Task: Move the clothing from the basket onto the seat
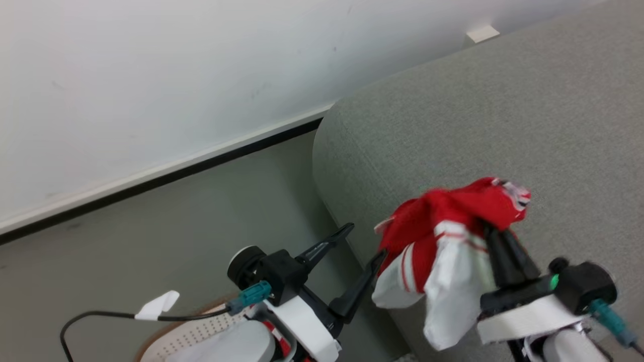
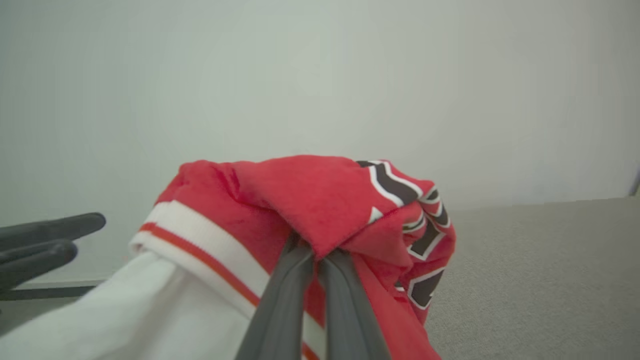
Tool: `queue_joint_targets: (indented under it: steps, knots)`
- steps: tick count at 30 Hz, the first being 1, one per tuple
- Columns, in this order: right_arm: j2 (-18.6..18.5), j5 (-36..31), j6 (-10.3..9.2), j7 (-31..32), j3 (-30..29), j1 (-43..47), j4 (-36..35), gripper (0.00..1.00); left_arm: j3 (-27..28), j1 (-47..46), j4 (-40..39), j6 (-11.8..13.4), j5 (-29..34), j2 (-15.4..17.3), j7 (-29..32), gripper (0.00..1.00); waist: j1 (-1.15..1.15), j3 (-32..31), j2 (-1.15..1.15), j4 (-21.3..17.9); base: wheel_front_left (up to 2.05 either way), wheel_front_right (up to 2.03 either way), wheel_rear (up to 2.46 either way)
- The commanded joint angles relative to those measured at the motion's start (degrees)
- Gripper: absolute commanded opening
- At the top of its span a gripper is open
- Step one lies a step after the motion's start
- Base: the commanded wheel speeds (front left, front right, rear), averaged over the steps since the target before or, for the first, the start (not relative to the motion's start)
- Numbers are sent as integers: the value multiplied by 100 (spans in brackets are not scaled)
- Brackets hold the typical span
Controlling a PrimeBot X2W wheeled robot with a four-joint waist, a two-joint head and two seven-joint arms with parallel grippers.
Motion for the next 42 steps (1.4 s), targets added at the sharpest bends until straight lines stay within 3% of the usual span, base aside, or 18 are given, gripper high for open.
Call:
queue_joint_targets:
  steps: [1, 8, 18, 24, 30, 37, 42]
  knots:
    - [15, 155, -12, -12, -77, -133, -54, 0, 4, -24, -15, -2, 67, 57, -3, 100, 0, 98, 0, 32, 0, 0, 0]
    - [-50, 416, -12, -12, -655, -1088, -44, 0, -113, -273, -328, -32, 146, 301, 99, 100, 0, 818, 0, 261, 0, 0, 0]
    - [-850, 390, -13, -12, -1424, -2890, 586, 0, -156, -717, -990, -40, 193, 837, 398, 100, 0, 2040, 0, 861, 0, 0, 0]
    - [-1421, 98, -13, 77, -1908, -3748, 1536, 0, -139, -961, -1223, -45, 204, 1023, 436, 100, 0, 2580, 0, 1244, 0, 0, 0]
    - [-1762, -478, -13, 420, -2237, -4136, 2696, 0, -99, -1094, -1254, -47, 137, 1110, 353, 100, 0, 2909, 0, 1576, 0, 0, 0]
    - [-2010, -1203, -13, 1106, -2559, -4237, 3987, 0, -48, -1078, -1149, -37, 46, 1190, 216, 100, 0, 3082, 0, 1915, 0, 0, 0]
    - [-2007, -1640, -13, 1324, -2857, -4314, 4431, 0, -2, -998, -1031, -37, -59, 1103, 112, 100, 0, 2932, 0, 2024, 0, 0, 0]
